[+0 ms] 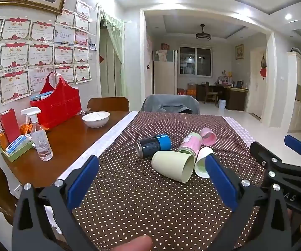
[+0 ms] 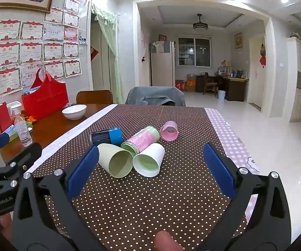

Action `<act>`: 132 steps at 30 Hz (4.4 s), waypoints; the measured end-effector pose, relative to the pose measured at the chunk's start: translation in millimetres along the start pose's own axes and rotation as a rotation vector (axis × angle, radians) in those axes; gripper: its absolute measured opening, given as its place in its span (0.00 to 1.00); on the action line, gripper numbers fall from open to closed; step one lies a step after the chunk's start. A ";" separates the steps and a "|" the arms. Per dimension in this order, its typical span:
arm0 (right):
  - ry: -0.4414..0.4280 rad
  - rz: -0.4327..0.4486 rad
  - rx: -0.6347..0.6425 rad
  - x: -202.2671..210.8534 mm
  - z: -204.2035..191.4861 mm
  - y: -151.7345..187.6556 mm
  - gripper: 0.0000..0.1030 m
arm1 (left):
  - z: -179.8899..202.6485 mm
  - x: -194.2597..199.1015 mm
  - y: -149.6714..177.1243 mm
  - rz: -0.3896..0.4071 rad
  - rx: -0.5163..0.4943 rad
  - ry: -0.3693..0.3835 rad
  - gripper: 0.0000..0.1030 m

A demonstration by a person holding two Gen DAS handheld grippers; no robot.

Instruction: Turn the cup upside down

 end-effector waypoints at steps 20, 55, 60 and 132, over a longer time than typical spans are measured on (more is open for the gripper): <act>0.002 -0.012 0.002 -4.8 7.2 2.0 0.94 | 1.4 -3.1 3.8 -0.014 0.037 0.030 0.96; -0.006 -0.033 0.008 -17.7 4.0 -8.8 0.94 | -5.4 -19.8 5.3 -0.026 0.047 0.050 0.96; -0.011 -0.030 0.008 -17.5 1.6 -10.5 0.94 | -1.9 -17.9 2.9 -0.015 0.044 0.059 0.96; 0.064 -0.502 -0.138 -276.3 135.3 2.9 0.94 | 138.5 -345.4 -22.4 -0.634 -0.060 0.328 0.96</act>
Point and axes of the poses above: each gripper's, at about its wrist camera, not at the fingertips, and x roughly against the way its jaws point, z to its right, y to its underside, the point moved 10 cm from there along -x, roughly the way its jaws point, and after that the axes turned 9 degrees about y, right-handed, at the moved point
